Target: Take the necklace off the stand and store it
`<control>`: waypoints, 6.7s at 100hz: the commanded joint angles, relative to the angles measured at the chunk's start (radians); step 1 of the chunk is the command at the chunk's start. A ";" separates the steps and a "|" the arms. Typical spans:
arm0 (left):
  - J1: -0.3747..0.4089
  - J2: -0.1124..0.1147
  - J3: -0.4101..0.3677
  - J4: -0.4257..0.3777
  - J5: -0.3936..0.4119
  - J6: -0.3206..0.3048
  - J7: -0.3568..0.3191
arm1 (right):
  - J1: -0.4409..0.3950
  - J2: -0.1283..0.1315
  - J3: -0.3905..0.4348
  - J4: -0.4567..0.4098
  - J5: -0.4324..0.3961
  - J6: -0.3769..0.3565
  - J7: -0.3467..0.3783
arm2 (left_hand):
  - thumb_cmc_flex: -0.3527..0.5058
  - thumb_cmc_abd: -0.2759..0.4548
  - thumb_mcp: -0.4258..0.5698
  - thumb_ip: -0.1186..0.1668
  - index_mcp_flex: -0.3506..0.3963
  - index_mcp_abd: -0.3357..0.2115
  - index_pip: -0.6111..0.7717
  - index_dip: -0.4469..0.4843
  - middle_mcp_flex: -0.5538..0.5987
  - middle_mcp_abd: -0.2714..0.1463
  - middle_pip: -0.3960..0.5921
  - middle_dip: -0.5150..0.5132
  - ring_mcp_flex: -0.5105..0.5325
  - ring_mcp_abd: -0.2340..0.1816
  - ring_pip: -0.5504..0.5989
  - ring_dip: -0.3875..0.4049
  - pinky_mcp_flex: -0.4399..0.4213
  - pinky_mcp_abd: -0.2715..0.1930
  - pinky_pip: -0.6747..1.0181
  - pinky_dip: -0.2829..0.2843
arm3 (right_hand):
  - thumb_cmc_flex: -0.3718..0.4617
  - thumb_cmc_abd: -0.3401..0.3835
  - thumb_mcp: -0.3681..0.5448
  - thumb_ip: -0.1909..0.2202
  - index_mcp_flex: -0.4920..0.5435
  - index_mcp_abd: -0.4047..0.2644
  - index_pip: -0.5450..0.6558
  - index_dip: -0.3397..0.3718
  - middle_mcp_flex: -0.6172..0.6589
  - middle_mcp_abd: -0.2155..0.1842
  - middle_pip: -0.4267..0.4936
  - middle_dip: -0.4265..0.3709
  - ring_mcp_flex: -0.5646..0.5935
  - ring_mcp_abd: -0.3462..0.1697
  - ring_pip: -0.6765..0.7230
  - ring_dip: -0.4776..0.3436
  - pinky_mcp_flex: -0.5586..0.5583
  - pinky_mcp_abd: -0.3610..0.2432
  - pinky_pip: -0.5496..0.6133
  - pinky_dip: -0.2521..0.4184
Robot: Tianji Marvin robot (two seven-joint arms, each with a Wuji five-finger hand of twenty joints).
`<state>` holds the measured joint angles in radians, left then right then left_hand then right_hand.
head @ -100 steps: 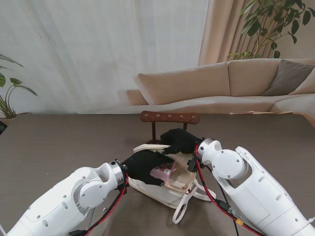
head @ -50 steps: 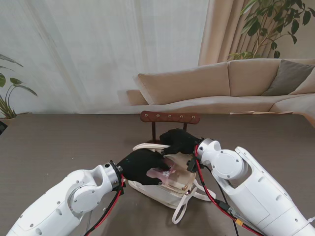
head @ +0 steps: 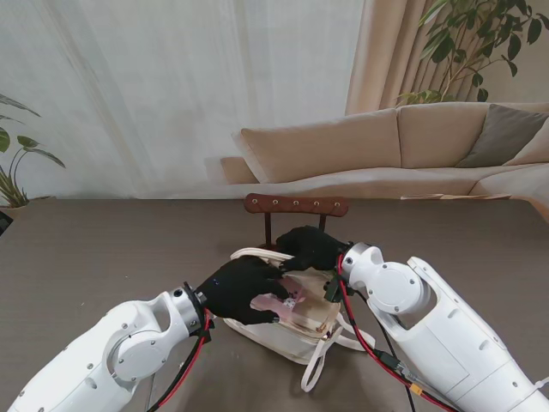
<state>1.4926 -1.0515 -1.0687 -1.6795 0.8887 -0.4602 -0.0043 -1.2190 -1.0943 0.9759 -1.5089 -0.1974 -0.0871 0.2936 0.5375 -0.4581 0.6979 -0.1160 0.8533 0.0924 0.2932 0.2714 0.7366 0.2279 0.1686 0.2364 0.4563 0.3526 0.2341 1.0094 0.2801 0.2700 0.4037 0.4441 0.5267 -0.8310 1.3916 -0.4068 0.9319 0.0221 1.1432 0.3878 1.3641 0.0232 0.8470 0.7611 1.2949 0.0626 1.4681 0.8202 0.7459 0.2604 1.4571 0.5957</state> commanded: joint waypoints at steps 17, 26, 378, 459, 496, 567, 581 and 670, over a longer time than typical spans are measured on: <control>0.034 -0.019 -0.043 -0.067 -0.100 0.010 -0.003 | -0.017 -0.001 -0.010 0.003 -0.003 -0.008 0.024 | 0.068 0.011 0.040 -0.007 0.073 -0.009 0.058 0.065 0.063 -0.002 -0.017 0.031 0.071 0.019 -0.002 0.038 -0.156 -0.010 0.344 -0.036 | 0.049 0.028 0.088 0.032 0.043 -0.138 0.046 0.007 0.083 0.031 0.025 0.005 0.021 -0.063 0.016 -0.001 0.287 0.019 0.036 0.035; 0.051 -0.023 -0.060 -0.083 -0.135 0.015 -0.005 | -0.018 -0.001 -0.014 0.004 -0.002 -0.014 0.025 | 0.074 0.016 0.034 -0.008 0.075 -0.002 0.058 0.068 0.077 0.004 -0.015 0.037 0.087 0.026 0.003 0.044 -0.147 -0.004 0.368 -0.030 | 0.049 0.030 0.087 0.033 0.042 -0.138 0.046 0.006 0.083 0.031 0.024 0.005 0.021 -0.063 0.016 -0.001 0.287 0.019 0.036 0.035; 0.183 -0.008 -0.234 0.036 -0.175 0.481 -0.180 | -0.134 0.001 -0.093 -0.020 -0.451 -0.240 -0.269 | 0.119 0.175 -0.148 0.057 -0.504 -0.057 -0.296 -0.211 -0.149 0.127 0.007 0.305 0.086 0.092 -0.008 0.061 -0.290 -0.017 0.403 0.171 | -0.307 0.091 -0.128 0.248 -0.202 -0.114 -0.248 0.042 -0.417 0.009 -0.050 -0.134 -0.187 0.028 -0.686 -0.250 -0.152 -0.020 -0.136 0.019; -0.005 -0.036 -0.101 0.254 -0.251 0.446 -0.053 | -0.136 0.003 -0.089 -0.012 -0.419 -0.236 -0.243 | 0.170 0.176 -0.172 0.063 -0.528 -0.194 -0.313 -0.259 -0.216 0.082 -0.047 0.272 0.040 0.092 -0.017 0.036 -0.303 -0.034 0.369 0.221 | -0.307 0.118 -0.137 0.253 -0.193 -0.104 -0.251 0.050 -0.392 0.009 -0.051 -0.133 -0.171 0.025 -0.682 -0.250 -0.147 -0.026 -0.133 0.019; -0.016 -0.027 -0.093 0.264 -0.272 0.382 -0.100 | -0.140 0.003 -0.082 -0.011 -0.406 -0.227 -0.238 | 0.225 0.103 -0.015 0.032 -0.355 -0.209 -0.254 -0.211 -0.185 0.069 -0.023 0.281 0.050 0.077 -0.015 0.041 -0.299 -0.030 0.359 0.210 | -0.304 0.121 -0.136 0.253 -0.188 -0.101 -0.250 0.051 -0.389 0.010 -0.052 -0.132 -0.168 0.026 -0.682 -0.249 -0.146 -0.025 -0.132 0.018; -0.012 -0.064 -0.059 0.336 -0.425 0.342 -0.007 | -0.139 0.001 -0.083 -0.004 -0.393 -0.221 -0.237 | 0.487 -0.004 -0.091 -0.021 -0.057 -0.140 0.292 0.243 -0.066 0.064 0.114 0.378 0.144 0.088 0.015 0.080 -0.262 0.003 0.447 0.208 | -0.302 0.133 -0.139 0.255 -0.188 -0.099 -0.250 0.052 -0.388 0.011 -0.052 -0.132 -0.166 0.024 -0.681 -0.248 -0.144 -0.028 -0.130 0.017; 0.005 -0.070 -0.074 0.329 -0.451 0.339 0.007 | -0.139 0.001 -0.083 -0.002 -0.390 -0.221 -0.236 | 0.503 0.007 -0.119 -0.014 -0.055 -0.109 0.498 0.325 -0.049 0.063 0.148 0.416 0.159 0.090 0.020 0.088 -0.264 0.001 0.468 0.207 | -0.302 0.135 -0.140 0.256 -0.187 -0.097 -0.250 0.052 -0.388 0.012 -0.052 -0.132 -0.166 0.027 -0.682 -0.249 -0.145 -0.028 -0.130 0.016; 0.160 -0.074 -0.214 0.177 -0.410 0.336 0.073 | -0.135 0.002 -0.090 0.002 -0.388 -0.223 -0.230 | 0.468 -0.116 0.087 -0.044 -0.147 0.091 0.862 0.372 0.357 0.036 0.238 0.955 0.474 -0.003 0.486 0.445 0.020 0.127 0.820 0.272 | -0.304 0.148 -0.147 0.259 -0.192 -0.098 -0.253 0.050 -0.394 0.013 -0.055 -0.133 -0.169 0.028 -0.683 -0.249 -0.150 -0.028 -0.131 0.015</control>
<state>1.6456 -1.1234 -1.2786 -1.4868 0.4917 -0.1170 0.0920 -1.3394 -1.0945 0.8952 -1.5240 -0.5774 -0.3123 0.0405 1.0109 -0.5381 0.7733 -0.1142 0.6980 0.1736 0.9980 0.5883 1.0512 0.2777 0.3916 1.1760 0.8870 0.3674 0.6851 1.4289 0.2864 0.3890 1.1664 0.6908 0.2317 -0.6844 1.2508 -0.1848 0.7322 -0.0769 0.8966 0.4202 0.9715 0.0523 0.7932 0.6355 1.1224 0.0275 0.8356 0.6125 0.7451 0.2539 1.3327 0.6211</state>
